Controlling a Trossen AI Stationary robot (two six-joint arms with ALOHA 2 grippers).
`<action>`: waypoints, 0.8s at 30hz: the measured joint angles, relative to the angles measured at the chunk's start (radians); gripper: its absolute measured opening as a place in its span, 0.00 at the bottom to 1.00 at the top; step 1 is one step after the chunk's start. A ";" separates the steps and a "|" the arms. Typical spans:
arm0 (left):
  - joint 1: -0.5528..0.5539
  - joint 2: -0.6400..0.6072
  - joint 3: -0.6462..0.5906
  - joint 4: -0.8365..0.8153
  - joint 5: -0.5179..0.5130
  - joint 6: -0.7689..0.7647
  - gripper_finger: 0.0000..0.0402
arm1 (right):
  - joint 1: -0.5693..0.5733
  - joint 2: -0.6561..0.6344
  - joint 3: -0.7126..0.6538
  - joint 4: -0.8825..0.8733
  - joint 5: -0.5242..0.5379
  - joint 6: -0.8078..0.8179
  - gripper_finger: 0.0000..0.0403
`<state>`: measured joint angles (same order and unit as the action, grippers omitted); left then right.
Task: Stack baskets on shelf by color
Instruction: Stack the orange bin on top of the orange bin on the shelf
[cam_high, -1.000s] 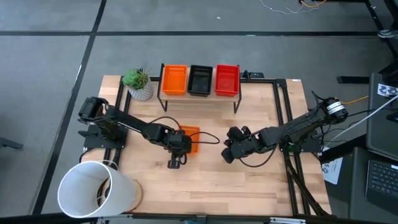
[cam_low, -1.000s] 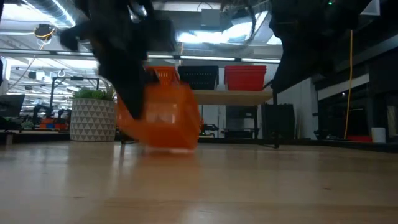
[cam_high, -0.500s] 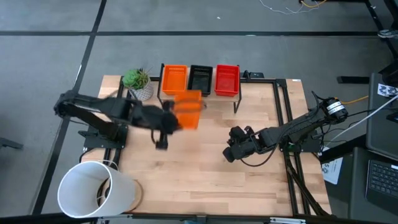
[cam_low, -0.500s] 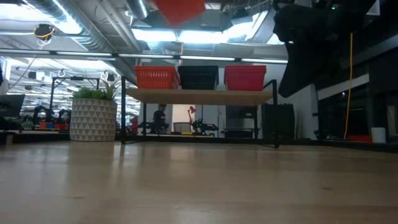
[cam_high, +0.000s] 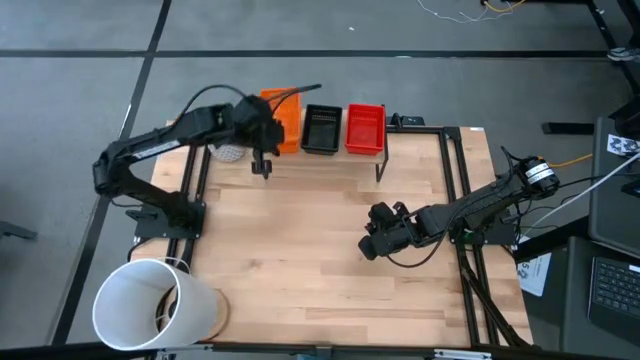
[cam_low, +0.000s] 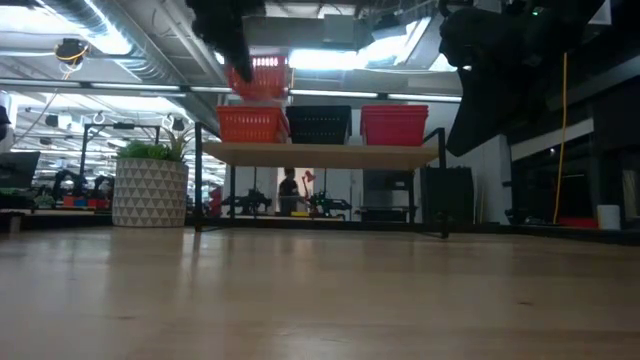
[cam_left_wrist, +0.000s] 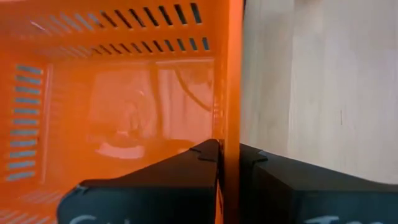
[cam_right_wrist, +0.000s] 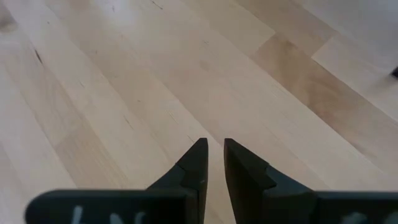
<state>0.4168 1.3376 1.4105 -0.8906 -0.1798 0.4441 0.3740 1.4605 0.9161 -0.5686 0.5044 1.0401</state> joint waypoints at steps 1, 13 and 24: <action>0.028 0.014 0.000 -0.008 0.023 0.007 0.00 | 0.000 0.000 0.000 0.000 0.000 0.000 0.13; 0.125 0.084 0.000 -0.019 0.097 0.063 0.00 | 0.000 0.000 0.000 -0.003 -0.001 -0.010 0.13; 0.142 0.085 0.000 -0.058 0.187 0.063 0.00 | 0.000 0.000 0.000 -0.002 -0.001 -0.025 0.13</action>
<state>0.5587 1.4223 1.4101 -0.9482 0.0068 0.5073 0.3740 1.4609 0.9161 -0.5709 0.5038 1.0153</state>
